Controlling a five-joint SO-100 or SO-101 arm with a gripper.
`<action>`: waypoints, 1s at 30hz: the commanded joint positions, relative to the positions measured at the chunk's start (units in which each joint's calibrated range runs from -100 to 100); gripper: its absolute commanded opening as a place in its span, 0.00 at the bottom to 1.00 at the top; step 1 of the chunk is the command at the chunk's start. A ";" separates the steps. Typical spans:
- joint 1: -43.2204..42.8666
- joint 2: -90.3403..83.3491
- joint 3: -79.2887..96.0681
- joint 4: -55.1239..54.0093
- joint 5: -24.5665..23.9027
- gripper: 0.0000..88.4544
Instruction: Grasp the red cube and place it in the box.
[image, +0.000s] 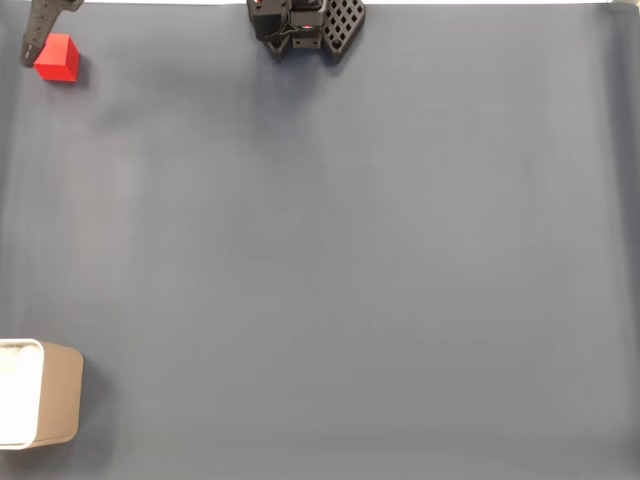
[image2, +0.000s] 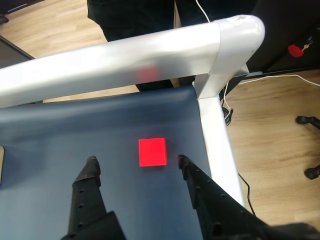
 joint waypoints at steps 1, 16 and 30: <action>-0.51 0.11 0.17 -1.67 0.39 0.41; -0.79 3.23 3.09 -5.85 0.44 0.41; -0.93 6.26 6.10 -11.35 0.63 0.41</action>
